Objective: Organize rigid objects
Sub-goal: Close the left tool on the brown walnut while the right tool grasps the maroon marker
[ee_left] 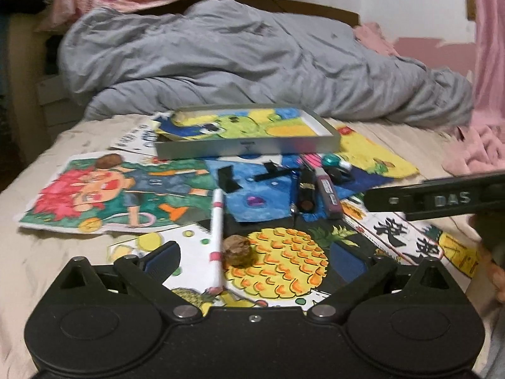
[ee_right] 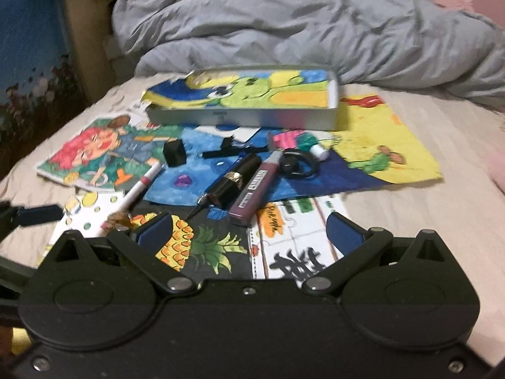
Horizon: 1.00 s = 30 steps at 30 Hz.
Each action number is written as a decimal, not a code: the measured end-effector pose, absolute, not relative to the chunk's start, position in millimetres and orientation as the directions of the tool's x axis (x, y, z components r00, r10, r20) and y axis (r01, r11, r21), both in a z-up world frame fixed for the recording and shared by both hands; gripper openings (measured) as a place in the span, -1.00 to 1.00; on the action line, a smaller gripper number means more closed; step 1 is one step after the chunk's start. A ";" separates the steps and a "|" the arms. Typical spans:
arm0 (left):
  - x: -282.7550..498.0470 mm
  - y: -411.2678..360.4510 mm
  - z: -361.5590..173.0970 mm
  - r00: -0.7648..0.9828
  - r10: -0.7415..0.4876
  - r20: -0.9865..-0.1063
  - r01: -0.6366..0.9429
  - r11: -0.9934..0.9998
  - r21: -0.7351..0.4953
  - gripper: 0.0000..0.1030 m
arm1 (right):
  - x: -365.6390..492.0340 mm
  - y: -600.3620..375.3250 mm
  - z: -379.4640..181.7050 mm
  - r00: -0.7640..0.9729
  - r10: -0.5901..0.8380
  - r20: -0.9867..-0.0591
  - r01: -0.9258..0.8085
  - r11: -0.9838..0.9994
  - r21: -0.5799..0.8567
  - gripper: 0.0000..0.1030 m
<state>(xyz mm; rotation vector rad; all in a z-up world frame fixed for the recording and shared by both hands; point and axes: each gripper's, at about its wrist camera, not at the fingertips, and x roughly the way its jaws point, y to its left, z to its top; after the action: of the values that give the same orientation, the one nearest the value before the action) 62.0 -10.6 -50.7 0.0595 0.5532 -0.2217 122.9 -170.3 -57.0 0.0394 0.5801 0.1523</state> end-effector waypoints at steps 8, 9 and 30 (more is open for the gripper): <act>93.3 -13.7 -67.9 0.792 -0.283 -0.542 0.321 0.947 -0.025 0.63 | 165.6 -154.5 -65.2 0.802 0.192 -0.565 -0.219 0.975 0.020 0.99; 96.5 -13.5 -69.3 0.788 -0.288 -0.543 0.323 0.946 -0.034 0.59 | 170.3 -154.7 -65.0 0.801 0.195 -0.567 -0.222 0.975 0.021 0.99; 131.5 -1.0 -87.2 0.733 -0.301 -0.610 0.271 0.952 -0.144 -0.21 | 212.8 -155.1 -84.1 0.758 0.212 -0.617 -0.253 0.967 0.022 -0.11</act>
<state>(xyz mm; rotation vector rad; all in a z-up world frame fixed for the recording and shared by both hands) 131.5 -1.0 -87.2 -0.0466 0.6793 -0.3151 212.8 -155.1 -84.1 -0.0642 0.6640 0.2535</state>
